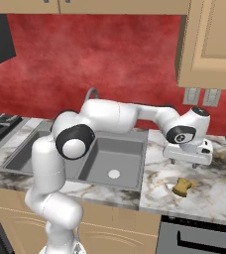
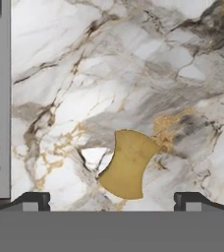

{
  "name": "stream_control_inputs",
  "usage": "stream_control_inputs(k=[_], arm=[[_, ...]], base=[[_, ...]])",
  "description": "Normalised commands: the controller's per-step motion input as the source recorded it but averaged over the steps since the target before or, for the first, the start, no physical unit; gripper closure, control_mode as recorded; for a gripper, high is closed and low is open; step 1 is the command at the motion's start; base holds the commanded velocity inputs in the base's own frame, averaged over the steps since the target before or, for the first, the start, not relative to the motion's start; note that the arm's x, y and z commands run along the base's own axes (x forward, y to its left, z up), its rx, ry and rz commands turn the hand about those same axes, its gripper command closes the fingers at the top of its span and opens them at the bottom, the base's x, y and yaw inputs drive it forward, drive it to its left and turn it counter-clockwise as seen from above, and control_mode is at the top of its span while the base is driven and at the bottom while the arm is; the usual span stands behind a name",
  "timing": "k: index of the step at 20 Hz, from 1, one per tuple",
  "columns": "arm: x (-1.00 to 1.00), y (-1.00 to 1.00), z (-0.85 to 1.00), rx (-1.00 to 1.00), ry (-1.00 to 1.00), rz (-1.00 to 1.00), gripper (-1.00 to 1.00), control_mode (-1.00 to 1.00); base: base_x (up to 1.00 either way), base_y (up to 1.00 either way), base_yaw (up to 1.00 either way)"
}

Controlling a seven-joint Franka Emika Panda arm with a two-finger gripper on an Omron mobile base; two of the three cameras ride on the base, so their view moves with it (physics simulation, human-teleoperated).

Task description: Soak the sponge with water for a few seconds and then drop it inside the sink.

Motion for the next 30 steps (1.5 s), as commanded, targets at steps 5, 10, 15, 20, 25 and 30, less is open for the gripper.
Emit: stream_control_inputs(k=[5,10,15,20,25,30], arm=[[0.0,0.0,0.0,0.0,0.0,-0.06,-1.0,-1.0],[0.0,0.0,-0.06,0.0,0.0,-0.05,-1.0,-1.0],[-0.03,-0.01,-0.15,0.0,0.0,-0.04,-1.0,-1.0],[0.0,0.0,-0.33,0.0,0.0,-0.05,-1.0,-1.0],[0.0,0.0,-0.29,0.0,0.0,-0.04,-1.0,-1.0],[0.0,0.0,-0.27,0.0,0.0,-0.03,-1.0,-1.0]], base=[[0.0,0.0,0.0],[0.0,0.0,0.0],[0.0,0.0,0.0],[0.0,0.0,0.0],[0.0,0.0,0.0],[0.0,0.0,0.0]])
